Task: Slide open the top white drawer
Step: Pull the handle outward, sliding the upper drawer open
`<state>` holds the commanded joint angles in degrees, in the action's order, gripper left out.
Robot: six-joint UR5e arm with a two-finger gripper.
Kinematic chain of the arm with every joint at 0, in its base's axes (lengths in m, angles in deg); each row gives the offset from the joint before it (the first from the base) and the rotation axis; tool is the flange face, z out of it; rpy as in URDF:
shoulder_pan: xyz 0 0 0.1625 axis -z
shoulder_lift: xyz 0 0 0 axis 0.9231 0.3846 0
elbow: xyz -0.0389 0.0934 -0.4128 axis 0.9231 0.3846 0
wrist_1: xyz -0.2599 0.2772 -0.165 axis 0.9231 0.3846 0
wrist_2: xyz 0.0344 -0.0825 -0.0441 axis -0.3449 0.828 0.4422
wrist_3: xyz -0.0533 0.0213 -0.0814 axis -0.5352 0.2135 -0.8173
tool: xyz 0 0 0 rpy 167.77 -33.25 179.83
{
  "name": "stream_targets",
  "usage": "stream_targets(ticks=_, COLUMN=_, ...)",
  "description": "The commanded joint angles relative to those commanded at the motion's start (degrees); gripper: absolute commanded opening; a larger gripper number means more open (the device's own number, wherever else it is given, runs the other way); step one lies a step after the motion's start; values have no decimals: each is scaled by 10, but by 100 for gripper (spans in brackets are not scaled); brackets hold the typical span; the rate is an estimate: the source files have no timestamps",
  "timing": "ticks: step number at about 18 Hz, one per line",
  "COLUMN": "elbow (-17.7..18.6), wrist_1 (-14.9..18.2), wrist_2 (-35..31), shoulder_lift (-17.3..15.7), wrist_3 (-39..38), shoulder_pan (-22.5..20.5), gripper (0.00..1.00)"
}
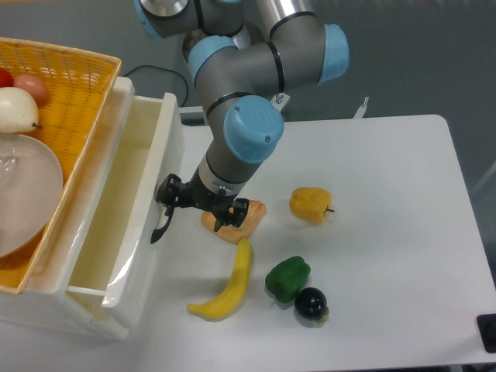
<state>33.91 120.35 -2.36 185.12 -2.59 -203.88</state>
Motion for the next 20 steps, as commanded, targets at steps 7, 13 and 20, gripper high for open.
stream_targets(ticks=7, elbow=-3, wrist_1=0, wrist_2=0, shoulder_lift=4, wrist_3=18, shoulder_pan=-13, gripper=100)
stream_targets(ticks=13, elbow=-11, wrist_1=0, wrist_2=0, shoulder_lift=11, wrist_3=18, shoulder_pan=-20, gripper=100)
stream_targets(ticks=20, elbow=-18, wrist_1=0, wrist_2=0, shoulder_lift=14, wrist_3=18, shoulder_pan=-29, gripper=100)
